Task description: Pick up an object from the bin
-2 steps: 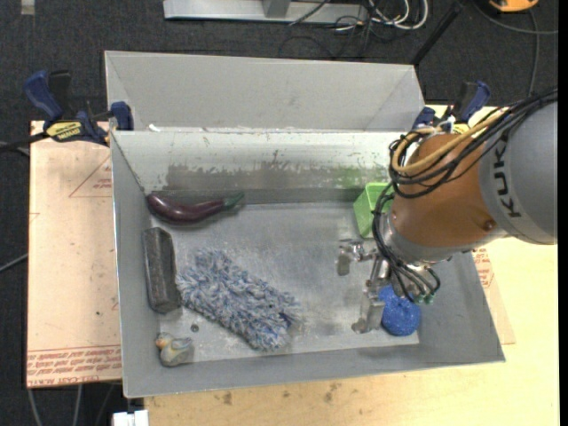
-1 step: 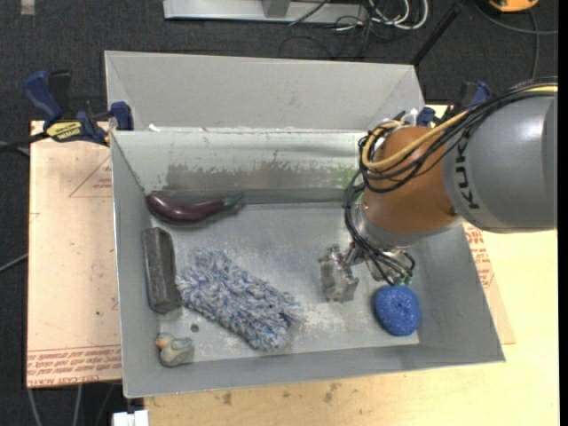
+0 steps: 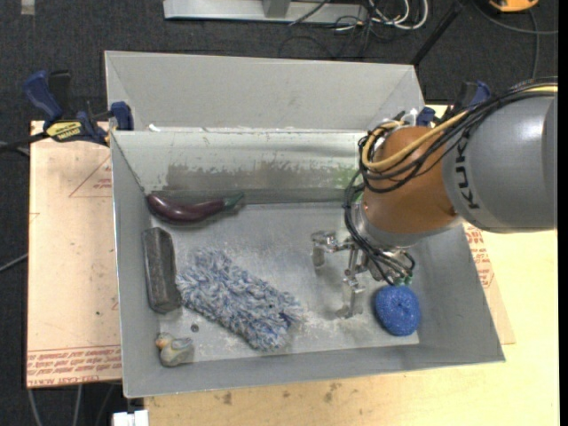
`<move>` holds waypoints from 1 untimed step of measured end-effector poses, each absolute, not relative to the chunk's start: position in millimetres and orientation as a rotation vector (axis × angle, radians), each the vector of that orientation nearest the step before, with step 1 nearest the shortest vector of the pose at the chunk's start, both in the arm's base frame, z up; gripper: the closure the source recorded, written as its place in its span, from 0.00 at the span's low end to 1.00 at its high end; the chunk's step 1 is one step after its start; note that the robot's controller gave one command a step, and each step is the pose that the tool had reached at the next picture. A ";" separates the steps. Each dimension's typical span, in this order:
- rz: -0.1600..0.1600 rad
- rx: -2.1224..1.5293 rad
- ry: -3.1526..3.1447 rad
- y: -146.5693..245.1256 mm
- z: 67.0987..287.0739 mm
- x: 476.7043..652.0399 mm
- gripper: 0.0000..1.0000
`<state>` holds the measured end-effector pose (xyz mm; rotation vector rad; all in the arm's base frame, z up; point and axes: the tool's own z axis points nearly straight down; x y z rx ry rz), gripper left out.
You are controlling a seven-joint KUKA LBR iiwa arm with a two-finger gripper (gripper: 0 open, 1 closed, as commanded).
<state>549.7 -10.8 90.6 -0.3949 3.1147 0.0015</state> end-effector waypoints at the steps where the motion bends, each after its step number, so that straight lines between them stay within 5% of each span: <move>1: 0.001 -0.395 3.115 -10.8 90.6 549.7 0.00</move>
Offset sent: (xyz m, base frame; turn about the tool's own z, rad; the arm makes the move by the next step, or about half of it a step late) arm 0.0261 -0.0955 0.0604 -0.0740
